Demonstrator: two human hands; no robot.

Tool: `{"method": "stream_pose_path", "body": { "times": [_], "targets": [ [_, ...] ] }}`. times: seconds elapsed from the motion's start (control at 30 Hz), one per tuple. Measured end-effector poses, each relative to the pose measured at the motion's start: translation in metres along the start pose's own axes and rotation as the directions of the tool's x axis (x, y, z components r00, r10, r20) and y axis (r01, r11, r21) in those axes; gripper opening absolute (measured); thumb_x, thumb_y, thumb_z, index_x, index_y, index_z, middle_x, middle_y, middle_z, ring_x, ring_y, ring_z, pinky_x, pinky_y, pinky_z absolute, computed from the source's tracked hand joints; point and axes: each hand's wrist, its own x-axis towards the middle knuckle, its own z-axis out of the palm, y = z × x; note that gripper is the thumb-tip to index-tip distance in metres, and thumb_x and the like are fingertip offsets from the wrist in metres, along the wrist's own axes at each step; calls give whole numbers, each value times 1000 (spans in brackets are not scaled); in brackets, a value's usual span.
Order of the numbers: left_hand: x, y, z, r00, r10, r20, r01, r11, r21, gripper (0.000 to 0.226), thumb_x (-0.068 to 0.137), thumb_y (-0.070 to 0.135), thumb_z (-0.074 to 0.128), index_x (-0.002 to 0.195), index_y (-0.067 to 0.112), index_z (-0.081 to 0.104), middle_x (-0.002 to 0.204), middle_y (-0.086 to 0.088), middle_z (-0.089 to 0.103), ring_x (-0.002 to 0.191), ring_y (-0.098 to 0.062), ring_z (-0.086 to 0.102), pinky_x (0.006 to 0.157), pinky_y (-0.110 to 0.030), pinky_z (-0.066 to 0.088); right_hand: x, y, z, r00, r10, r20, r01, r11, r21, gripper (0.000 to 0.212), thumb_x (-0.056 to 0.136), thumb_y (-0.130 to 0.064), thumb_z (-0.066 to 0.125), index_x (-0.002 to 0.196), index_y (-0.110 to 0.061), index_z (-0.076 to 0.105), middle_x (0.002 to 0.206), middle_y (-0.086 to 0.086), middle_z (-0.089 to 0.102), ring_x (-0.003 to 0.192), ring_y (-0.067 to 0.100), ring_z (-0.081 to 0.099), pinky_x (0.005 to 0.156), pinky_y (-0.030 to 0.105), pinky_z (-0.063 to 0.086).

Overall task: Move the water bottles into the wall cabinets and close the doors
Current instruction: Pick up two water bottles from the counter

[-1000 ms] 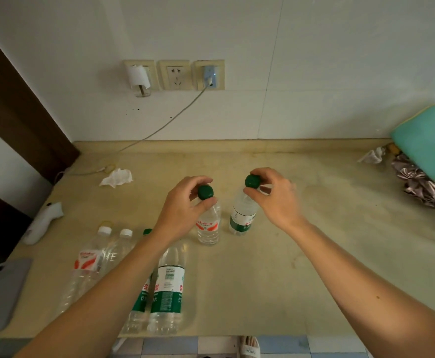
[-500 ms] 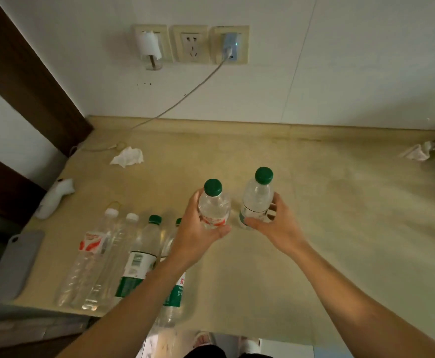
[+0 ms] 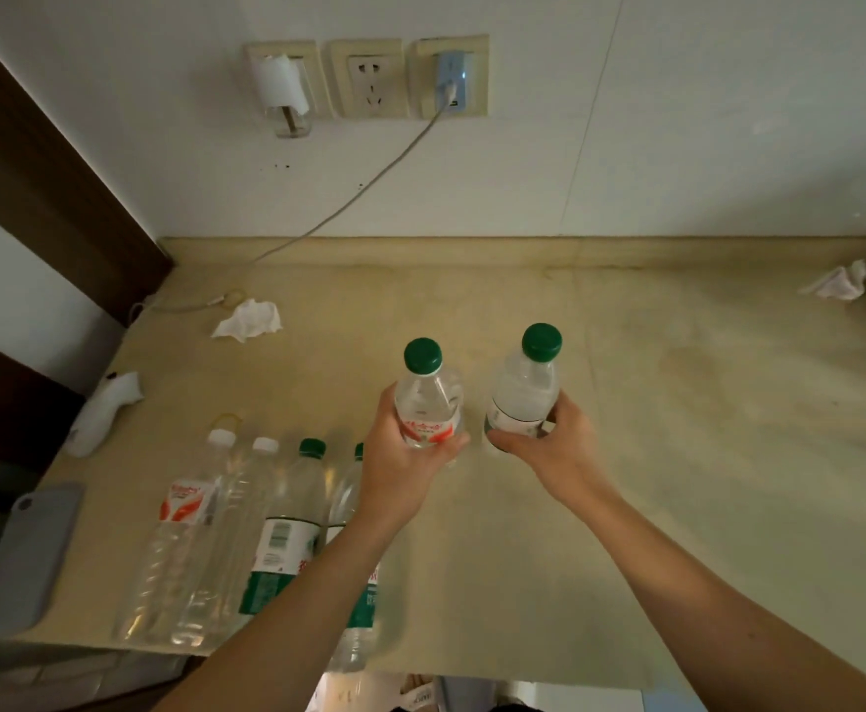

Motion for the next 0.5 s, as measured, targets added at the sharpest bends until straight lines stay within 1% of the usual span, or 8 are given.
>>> {"method": "stream_pose_path", "body": {
  "times": [0.03, 0.1, 0.2, 0.3, 0.4, 0.5],
  "targets": [
    [3, 7, -3, 1000, 22, 4, -22, 1000, -14, 67, 67, 19, 93, 122, 32, 58, 108, 13, 72, 100, -8, 70, 81, -25, 57, -3, -8, -2, 1000, -5, -20, 5, 1000, 19, 57, 59, -38, 92, 107, -41, 60, 98, -28, 71, 88, -5, 69, 74, 21, 56],
    [9, 27, -10, 996, 84, 23, -84, 996, -24, 65, 67, 22, 94, 120, 34, 59, 107, 14, 72, 98, -7, 71, 78, -22, 57, -9, -29, -7, 998, -38, -57, 40, 998, 44, 55, 62, -35, 92, 108, -39, 61, 97, -27, 72, 86, -6, 69, 67, 14, 54],
    [15, 69, -19, 981, 189, 48, -186, 981, -54, 64, 66, 25, 94, 118, 36, 59, 106, 16, 72, 95, -5, 71, 74, -18, 56, -21, -67, -18, 985, -92, -147, 107, 989, 102, 55, 65, -26, 93, 111, -31, 64, 95, -21, 74, 83, -4, 70, 64, 9, 51],
    [15, 114, -29, 957, 277, 91, -270, 959, -84, 64, 65, 32, 94, 118, 43, 58, 108, 23, 70, 96, 3, 68, 72, -8, 52, -37, -108, -31, 966, -147, -215, 179, 974, 141, 51, 67, -18, 92, 110, -27, 64, 90, -26, 73, 80, -8, 69, 61, 5, 47],
    [11, 161, -35, 923, 364, 123, -353, 930, -101, 65, 65, 38, 93, 118, 48, 57, 110, 28, 68, 99, 9, 65, 73, -10, 51, -54, -147, -47, 941, -207, -267, 259, 950, 176, 50, 68, -12, 91, 108, -25, 65, 89, -24, 74, 80, -6, 70, 62, 6, 49],
    [4, 210, -37, 880, 459, 123, -445, 887, -124, 68, 65, 44, 90, 124, 44, 56, 112, 29, 67, 102, 10, 63, 79, -13, 52, -71, -189, -67, 905, -295, -306, 359, 916, 179, 47, 68, -13, 91, 106, -26, 65, 91, -19, 76, 82, -2, 72, 64, 9, 51]
  ]
}}
